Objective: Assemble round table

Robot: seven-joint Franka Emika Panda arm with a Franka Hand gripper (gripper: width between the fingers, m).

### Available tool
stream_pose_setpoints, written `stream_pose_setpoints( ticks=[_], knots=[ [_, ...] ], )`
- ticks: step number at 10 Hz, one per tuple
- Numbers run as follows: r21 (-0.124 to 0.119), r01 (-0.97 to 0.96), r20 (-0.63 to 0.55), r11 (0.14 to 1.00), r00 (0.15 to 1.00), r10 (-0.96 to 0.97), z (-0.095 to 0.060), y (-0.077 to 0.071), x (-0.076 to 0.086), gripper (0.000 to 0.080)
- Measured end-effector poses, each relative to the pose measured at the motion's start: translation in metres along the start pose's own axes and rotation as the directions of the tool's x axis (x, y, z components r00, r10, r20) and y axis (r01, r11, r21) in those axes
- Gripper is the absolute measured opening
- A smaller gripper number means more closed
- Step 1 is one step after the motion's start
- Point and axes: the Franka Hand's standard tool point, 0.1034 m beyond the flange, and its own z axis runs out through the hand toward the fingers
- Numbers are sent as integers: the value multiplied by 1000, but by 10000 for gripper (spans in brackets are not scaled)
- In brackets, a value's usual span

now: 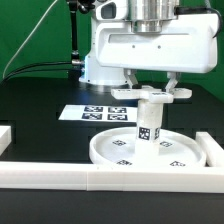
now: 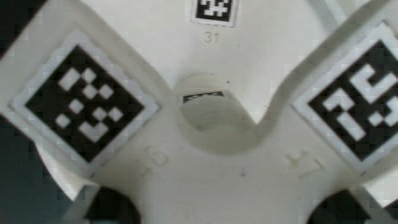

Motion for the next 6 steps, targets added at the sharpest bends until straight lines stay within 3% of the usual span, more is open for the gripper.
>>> stream_pose_setpoints(
  ticks=[2, 6],
  knots=[
    [47, -255, 7, 966, 967, 255, 1, 1, 0, 446],
    [83, -631, 42, 771, 775, 630, 1, 1, -1, 446]
  ],
)
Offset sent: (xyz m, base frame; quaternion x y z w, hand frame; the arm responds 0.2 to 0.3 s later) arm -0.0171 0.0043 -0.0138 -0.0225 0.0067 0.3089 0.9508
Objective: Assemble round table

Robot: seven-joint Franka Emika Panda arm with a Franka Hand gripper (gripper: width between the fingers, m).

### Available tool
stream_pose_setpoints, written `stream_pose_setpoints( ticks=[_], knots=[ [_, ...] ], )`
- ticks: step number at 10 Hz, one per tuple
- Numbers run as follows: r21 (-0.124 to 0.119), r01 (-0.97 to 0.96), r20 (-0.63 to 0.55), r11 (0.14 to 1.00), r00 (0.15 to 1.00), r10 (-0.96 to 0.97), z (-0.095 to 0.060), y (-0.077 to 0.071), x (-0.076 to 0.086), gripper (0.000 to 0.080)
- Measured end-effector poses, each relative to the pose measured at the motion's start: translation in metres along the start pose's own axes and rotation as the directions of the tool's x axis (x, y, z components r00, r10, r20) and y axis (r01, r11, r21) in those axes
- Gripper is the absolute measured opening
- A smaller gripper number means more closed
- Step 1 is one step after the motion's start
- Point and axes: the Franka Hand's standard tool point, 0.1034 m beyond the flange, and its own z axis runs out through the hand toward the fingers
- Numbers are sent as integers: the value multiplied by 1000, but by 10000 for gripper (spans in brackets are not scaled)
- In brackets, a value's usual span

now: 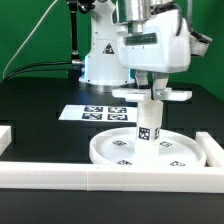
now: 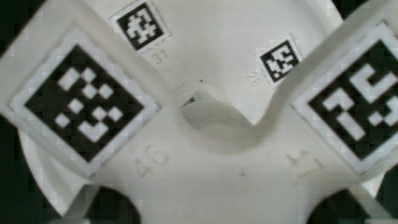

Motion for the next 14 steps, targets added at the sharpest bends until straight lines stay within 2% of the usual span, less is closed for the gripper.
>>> stream_pose_setpoints(
  ticks=[2, 4, 5, 6, 8, 10, 11, 13, 14],
  knots=[
    [-4, -116, 12, 993, 993, 116, 0, 0, 1, 446],
    [-3, -132, 16, 991, 991, 132, 0, 0, 0, 446],
    [-3, -119, 18, 993, 993, 119, -1, 0, 0, 591],
    [7, -101, 25, 995, 995, 101, -11, -3, -2, 639],
    [20, -85, 33, 996, 996, 84, -22, -7, -7, 646],
    [17, -57, 32, 998, 998, 57, -20, -6, -7, 649],
    [14, -21, 30, 1000, 999, 21, -18, -5, -7, 649],
    [-1, 265, 29, 964, 964, -265, -16, -9, -12, 649],
    [0, 378, 35, 926, 925, -377, -18, -13, -15, 649]
  ],
)
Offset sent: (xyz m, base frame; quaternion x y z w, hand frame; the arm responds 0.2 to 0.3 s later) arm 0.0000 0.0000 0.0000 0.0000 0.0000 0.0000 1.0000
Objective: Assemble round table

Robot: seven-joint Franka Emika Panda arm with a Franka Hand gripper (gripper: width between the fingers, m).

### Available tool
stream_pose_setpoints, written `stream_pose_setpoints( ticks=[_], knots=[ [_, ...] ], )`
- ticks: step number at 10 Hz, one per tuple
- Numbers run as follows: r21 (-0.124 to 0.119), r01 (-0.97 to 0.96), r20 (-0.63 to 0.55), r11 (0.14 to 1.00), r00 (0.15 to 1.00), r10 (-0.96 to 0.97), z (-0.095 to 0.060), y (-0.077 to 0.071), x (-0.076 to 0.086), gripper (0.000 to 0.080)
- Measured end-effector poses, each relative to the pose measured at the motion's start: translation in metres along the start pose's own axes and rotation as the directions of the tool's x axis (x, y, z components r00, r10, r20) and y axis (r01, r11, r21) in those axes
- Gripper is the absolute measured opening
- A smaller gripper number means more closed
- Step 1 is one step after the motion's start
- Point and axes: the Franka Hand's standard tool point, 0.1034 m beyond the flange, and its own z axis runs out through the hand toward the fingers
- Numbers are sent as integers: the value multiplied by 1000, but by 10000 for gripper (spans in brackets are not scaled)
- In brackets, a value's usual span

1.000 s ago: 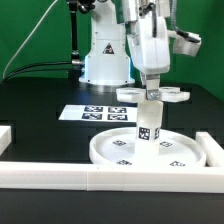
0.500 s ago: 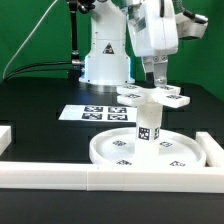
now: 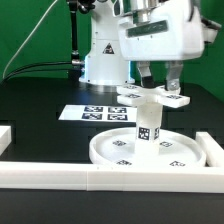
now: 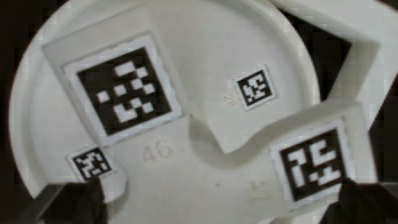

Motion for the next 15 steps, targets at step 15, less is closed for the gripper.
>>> stream_pose_setpoints(
  ticks=[15],
  knots=[
    [-7, 966, 63, 258, 258, -964, -5, 3, 9, 649]
  ],
)
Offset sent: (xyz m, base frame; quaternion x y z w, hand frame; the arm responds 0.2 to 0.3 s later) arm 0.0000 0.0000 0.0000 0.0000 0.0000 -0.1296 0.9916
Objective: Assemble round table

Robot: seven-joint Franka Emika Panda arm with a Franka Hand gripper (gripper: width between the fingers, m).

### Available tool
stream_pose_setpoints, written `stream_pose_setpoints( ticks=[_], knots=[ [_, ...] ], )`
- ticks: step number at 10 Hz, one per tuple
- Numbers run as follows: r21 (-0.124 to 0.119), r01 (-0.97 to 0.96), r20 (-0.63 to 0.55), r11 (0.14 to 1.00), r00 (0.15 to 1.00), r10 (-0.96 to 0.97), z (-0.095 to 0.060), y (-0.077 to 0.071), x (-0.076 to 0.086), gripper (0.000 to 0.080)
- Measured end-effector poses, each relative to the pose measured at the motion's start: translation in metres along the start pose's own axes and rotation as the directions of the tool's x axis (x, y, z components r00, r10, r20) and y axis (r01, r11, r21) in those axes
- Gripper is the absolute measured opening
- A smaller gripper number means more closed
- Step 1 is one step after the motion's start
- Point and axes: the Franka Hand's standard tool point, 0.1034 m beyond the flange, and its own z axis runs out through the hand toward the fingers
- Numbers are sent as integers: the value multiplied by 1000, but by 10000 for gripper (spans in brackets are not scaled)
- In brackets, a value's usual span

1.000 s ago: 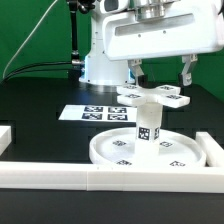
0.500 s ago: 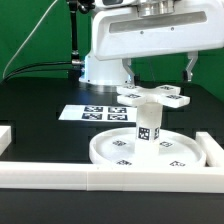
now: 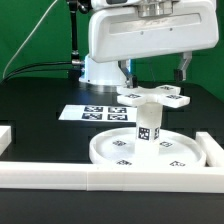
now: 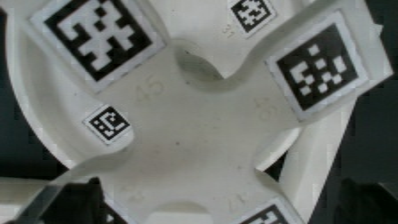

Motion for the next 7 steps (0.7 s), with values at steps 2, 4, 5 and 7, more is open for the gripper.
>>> stream_pose_setpoints(
  ticks=[2, 4, 5, 7],
  knots=[
    [-13, 279, 17, 960, 960, -278, 2, 2, -1, 649],
    [-12, 454, 39, 891, 890, -454, 3, 1, 5, 649],
    [-16, 478, 37, 878, 878, -477, 2, -1, 8, 649],
    [-17, 586, 46, 810, 810, -585, 2, 4, 6, 649]
  ],
)
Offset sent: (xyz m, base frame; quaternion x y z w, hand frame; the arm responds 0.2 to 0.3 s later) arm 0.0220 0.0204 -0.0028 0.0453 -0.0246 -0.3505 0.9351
